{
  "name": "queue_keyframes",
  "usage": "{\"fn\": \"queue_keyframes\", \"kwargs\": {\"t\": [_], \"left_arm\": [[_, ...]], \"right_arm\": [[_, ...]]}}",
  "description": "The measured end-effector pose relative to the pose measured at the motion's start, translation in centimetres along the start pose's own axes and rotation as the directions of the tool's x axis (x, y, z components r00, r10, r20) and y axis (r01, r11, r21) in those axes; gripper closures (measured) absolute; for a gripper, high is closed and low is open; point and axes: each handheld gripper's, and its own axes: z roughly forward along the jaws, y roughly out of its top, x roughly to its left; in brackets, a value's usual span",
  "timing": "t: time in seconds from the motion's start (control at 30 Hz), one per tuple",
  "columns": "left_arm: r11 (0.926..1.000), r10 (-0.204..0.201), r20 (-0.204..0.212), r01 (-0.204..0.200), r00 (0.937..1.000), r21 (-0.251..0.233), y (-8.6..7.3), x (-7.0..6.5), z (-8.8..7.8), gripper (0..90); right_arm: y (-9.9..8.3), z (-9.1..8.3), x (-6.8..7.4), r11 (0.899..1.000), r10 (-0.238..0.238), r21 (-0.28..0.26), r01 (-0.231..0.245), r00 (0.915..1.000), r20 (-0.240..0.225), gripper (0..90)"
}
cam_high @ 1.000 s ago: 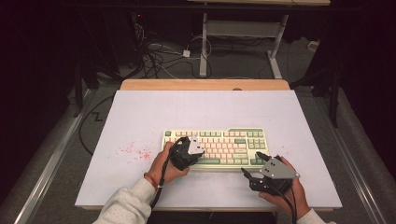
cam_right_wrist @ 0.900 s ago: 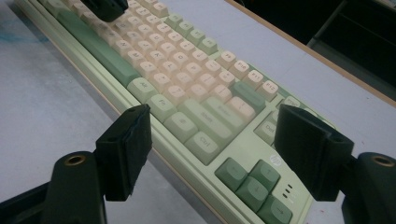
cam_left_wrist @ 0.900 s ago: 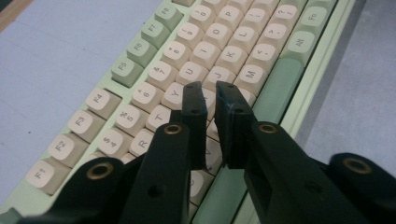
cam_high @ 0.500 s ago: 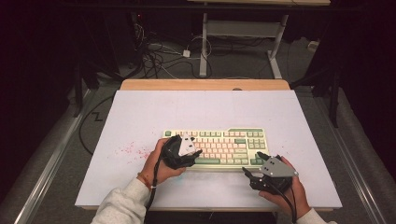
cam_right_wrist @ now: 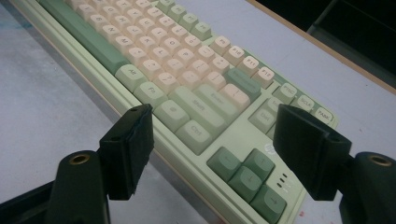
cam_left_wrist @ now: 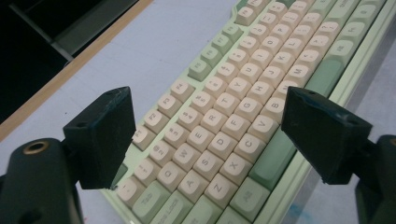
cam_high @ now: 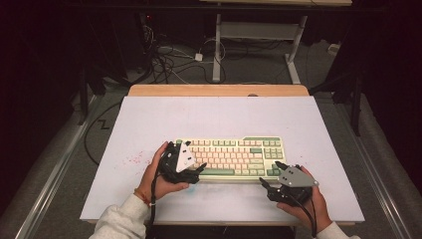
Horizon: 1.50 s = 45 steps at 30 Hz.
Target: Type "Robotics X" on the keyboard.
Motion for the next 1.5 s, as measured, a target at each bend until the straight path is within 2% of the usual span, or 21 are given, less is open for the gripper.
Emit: {"fn": "queue_keyframes", "kwargs": {"t": [0.1, 0.27, 0.33, 0.5, 0.57, 0.7, 0.8, 0.9, 0.97, 1.0, 1.1, 1.2, 1.27, 1.5], "left_arm": [[1.0, 0.0, -0.003, 0.0, 1.0, -0.008, -0.8, 0.1, -0.8, 16.5], [0.9999, 0.001, -0.016, -0.001, 0.9999, 0.013, -2.6, 0.2, -2.1, 16.4], [0.9997, -0.007, -0.034, 0.008, 0.9994, 0.024, -3.4, 0.3, -2.6, 16.4], [0.9984, -0.036, -0.04, 0.038, 0.9985, 0.042, -5.2, 0.6, -3.8, 16.4], [0.9977, -0.036, -0.056, 0.039, 0.9978, 0.056, -5.8, 0.7, -4.2, 16.4], [0.996, -0.063, -0.058, 0.067, 0.9963, 0.06, -6.8, 0.9, -5.0, 16.4], [0.9939, -0.084, -0.052, 0.087, 0.9951, 0.067, -7.5, 1.0, -5.2, 16.4], [0.9925, -0.088, -0.048, 0.092, 0.9949, 0.081, -7.9, 0.8, -5.2, 16.4], [0.9919, -0.088, -0.045, 0.092, 0.9951, 0.087, -8.1, 0.6, -5.2, 16.4], [0.9915, -0.092, -0.045, 0.095, 0.9948, 0.088, -8.2, 0.6, -5.2, 16.5], [0.9894, -0.108, -0.03, 0.11, 0.9937, 0.094, -8.6, 0.3, -4.9, 16.4], [0.9898, -0.095, -0.026, 0.097, 0.9951, 0.104, -8.6, 0.1, -4.7, 16.4], [0.9893, -0.105, -0.02, 0.106, 0.9943, 0.1, -8.6, 0.2, -4.7, 16.5], [0.9885, -0.106, -0.02, 0.108, 0.9941, 0.106, -8.7, 0.2, -4.6, 16.5]], "right_arm": [[0.0, 0.0, -0.1, 1.0, 0.006, -0.003, -0.006, 1.0, 0.0, 27.7], [0.1, 0.1, -0.3, 1.0, 0.009, -0.007, -0.009, 1.0, 0.001, 27.9], [0.3, 0.2, -0.4, 1.0, 0.01, -0.007, -0.01, 0.9999, -0.001, 29.0], [1.0, 0.5, -0.8, 1.0, 0.019, -0.023, -0.02, 0.9996, -0.019, 38.3], [1.3, 0.8, -1.0, 0.999, 0.031, -0.023, -0.031, 0.9991, -0.03, 39.6], [1.8, 1.5, -1.4, 0.999, 0.045, -0.022, -0.046, 0.9976, -0.053, 45.0], [2.2, 2.1, -1.5, 0.999, 0.051, -0.015, -0.052, 0.9958, -0.076, 53.1], [2.8, 2.7, -1.7, 0.999, 0.051, -0.008, -0.052, 0.9936, -0.101, 63.1], [3.4, 3.2, -1.7, 0.999, 0.047, -0.002, -0.048, 0.9895, -0.136, 74.4], [3.6, 3.4, -1.7, 0.999, 0.04, -0.001, -0.041, 0.9868, -0.157, 76.1], [4.4, 4.5, -1.5, 0.999, 0.029, 0.021, -0.026, 0.9843, -0.174, 85.5], [5.1, 5.6, -1.2, 0.999, 0.018, 0.044, -0.01, 0.9825, -0.186, 89.3], [5.5, 6.5, -1.0, 0.998, 0.035, 0.057, -0.024, 0.9774, -0.208, 89.9], [6.5, 9.5, -0.2, 0.995, 0.012, 0.1, 0.01, 0.9761, -0.217, 90.0]]}}
